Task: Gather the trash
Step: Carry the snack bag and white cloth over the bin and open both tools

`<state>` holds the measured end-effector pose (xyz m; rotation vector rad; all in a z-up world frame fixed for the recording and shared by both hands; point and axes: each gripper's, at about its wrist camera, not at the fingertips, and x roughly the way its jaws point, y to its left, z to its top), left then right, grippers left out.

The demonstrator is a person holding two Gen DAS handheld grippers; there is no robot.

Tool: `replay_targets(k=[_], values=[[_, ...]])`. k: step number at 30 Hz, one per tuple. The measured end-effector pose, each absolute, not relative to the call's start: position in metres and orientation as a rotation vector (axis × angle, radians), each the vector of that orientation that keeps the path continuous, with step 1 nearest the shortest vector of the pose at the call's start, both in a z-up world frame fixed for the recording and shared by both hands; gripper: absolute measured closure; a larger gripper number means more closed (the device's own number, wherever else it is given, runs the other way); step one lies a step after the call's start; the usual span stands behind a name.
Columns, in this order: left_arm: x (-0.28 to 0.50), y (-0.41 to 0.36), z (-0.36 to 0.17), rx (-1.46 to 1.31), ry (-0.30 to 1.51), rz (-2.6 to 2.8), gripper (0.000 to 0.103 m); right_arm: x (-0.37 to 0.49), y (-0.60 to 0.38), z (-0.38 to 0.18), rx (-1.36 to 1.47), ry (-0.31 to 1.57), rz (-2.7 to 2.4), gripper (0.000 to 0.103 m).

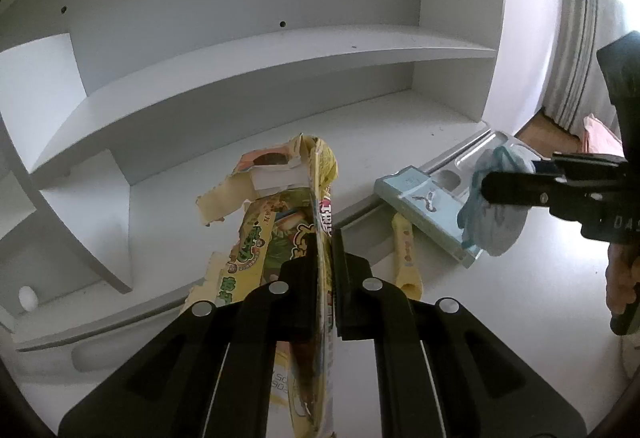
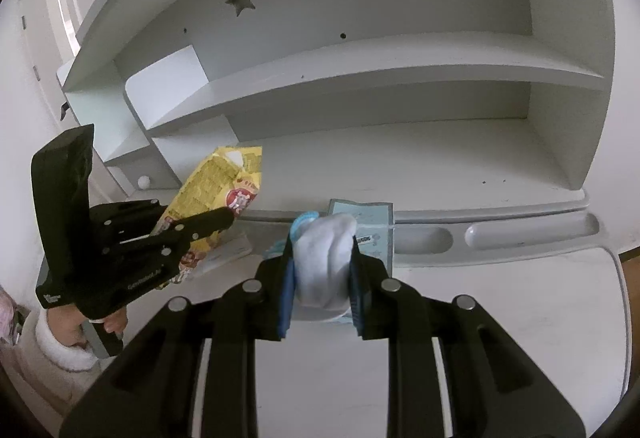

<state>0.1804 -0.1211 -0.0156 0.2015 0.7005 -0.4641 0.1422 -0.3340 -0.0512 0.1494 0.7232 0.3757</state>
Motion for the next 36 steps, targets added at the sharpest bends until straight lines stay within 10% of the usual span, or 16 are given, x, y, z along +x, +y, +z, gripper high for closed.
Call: replay_targets(k=[36], values=[[0.092,-0.158,0.064,0.149,0.588,-0.502,0.097,0.082,-0.384,-0.013,0.282,0.625,0.375,0.080]])
